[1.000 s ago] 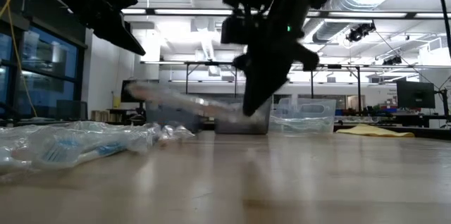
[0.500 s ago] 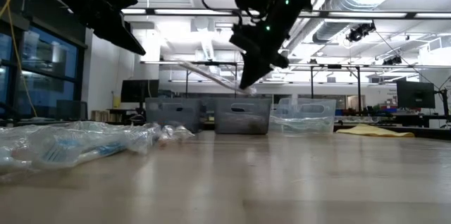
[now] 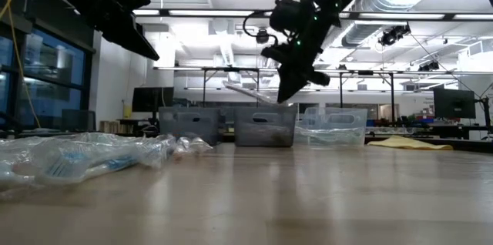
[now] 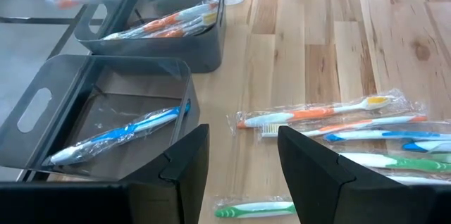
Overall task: Pick & Place Toothbrushes
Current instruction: Put the orange toothbrush into the right black bin
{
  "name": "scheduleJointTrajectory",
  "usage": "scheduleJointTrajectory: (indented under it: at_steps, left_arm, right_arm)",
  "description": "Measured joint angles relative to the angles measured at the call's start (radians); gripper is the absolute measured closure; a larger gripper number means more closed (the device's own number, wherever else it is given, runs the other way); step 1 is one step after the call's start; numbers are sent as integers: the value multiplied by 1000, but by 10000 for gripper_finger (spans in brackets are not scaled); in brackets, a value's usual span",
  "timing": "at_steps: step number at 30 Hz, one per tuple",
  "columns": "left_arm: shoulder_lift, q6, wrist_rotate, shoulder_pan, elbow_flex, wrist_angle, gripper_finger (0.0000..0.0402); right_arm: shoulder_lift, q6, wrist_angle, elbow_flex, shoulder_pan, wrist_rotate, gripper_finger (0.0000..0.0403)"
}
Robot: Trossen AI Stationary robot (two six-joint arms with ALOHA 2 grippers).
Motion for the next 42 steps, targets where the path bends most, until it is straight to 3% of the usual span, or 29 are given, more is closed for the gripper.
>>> scheduleJointTrajectory:
  at_steps: [6,12,42]
  left_arm:
    - [0,0,0,0,0,2,238]
    - [0,0,0,0,0,2,238]
    - [0,0,0,0,0,-2,238]
  right_arm:
    - [16,25,-185,143,2,54,400]
    - [63,109,-297,189,1,101,400]
    - [165,169,-237,189,-49,-83,400]
